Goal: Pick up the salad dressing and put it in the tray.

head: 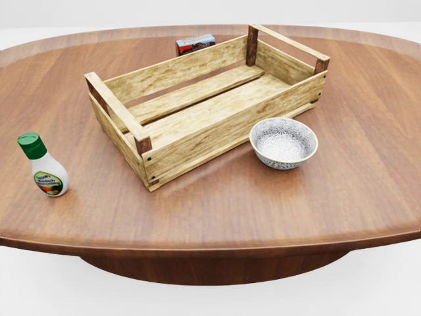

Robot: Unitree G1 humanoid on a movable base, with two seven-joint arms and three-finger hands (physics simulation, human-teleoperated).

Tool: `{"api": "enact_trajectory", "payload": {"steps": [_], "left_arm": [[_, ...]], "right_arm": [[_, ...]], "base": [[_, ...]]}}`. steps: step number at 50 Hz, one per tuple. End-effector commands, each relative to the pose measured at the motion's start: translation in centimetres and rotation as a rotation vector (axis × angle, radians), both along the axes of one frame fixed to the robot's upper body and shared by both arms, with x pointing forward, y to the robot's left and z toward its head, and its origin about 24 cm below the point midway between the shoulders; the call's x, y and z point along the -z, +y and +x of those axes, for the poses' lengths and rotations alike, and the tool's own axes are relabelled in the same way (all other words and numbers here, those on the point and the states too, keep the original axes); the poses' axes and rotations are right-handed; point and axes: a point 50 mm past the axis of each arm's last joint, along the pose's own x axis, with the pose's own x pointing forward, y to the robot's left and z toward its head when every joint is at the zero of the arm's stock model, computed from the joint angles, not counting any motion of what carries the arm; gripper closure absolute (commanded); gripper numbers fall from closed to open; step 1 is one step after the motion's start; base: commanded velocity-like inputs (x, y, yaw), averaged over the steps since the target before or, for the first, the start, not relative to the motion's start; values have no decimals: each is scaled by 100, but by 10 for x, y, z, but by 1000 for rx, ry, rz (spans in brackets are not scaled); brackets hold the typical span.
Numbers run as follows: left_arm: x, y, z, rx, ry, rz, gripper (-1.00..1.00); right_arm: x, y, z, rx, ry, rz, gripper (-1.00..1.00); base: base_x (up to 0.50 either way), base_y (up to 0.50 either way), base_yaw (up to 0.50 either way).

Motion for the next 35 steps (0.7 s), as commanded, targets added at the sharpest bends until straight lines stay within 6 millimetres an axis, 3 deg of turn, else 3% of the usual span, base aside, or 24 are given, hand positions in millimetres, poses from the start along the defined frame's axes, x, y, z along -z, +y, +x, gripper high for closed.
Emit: {"api": "enact_trajectory", "payload": {"steps": [1,13,30,35], "left_arm": [[-8,20,-15,-67,-71,-127,-100],[13,24,6,-6,16,-174,-100],[19,26,11,20,49,-170,-100],[22,26,13,23,60,-174,-100]], "right_arm": [[1,10,6,58,33,-94,-100],[10,17,26,-17,77,-70,-100],[10,26,36,-54,74,-73,-100],[15,28,39,49,160,-146,-100]], "base": [[23,50,0],[36,36,0],[50,18,0],[48,27,0]]}}
